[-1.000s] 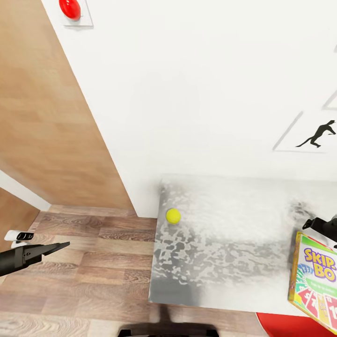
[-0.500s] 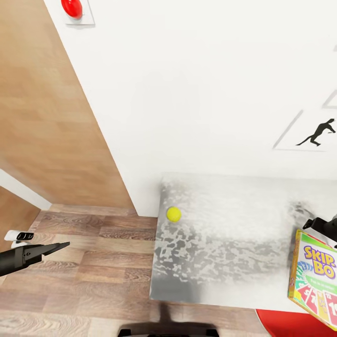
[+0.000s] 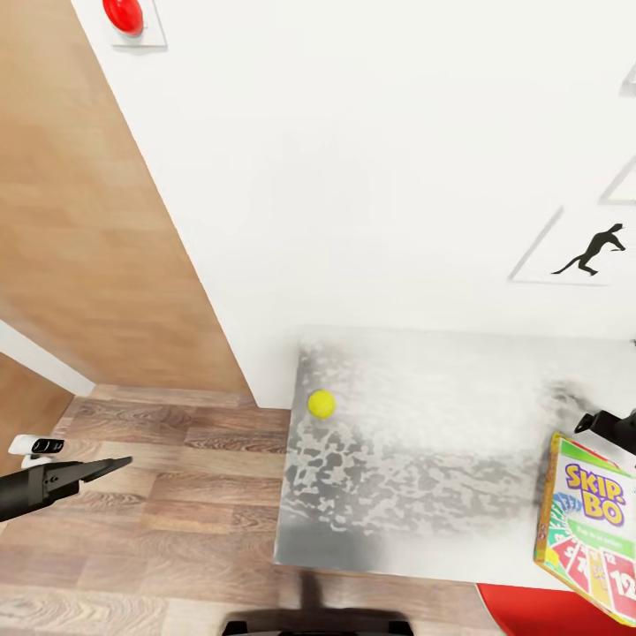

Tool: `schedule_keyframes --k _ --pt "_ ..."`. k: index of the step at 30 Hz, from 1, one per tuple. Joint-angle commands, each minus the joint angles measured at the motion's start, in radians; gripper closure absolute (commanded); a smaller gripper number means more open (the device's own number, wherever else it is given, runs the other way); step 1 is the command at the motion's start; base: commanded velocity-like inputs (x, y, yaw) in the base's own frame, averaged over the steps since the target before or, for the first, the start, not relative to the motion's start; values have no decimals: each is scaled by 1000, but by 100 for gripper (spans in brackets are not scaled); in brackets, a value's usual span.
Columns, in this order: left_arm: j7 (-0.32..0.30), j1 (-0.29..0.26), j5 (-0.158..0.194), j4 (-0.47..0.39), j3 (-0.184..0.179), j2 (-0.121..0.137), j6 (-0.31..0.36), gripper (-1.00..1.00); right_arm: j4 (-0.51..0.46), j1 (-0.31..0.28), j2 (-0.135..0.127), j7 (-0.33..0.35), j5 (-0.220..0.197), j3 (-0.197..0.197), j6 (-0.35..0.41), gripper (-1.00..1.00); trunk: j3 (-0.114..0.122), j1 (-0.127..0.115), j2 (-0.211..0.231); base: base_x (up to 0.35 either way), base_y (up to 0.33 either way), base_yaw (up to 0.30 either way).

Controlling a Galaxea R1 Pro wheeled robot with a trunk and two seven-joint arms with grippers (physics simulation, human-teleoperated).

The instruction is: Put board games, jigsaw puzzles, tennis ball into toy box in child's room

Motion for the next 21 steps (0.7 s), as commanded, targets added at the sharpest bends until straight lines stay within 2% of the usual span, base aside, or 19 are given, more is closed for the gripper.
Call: schedule_keyframes --k 1,16,21 --pt "-4 0 0 0 0 0 11 -100 -1 -1 0 -10 -10 -2 2 -100 -1 1 -2 0 -93 0" --pt "-4 0 0 0 -1 -1 11 -100 -1 -1 0 -10 -10 -2 2 -100 -1 1 -2 0 -22 0" --pt "-4 0 0 0 0 0 12 -100 -1 -1 1 -10 -10 -1 2 -100 -1 1 -2 -82 -1 0"
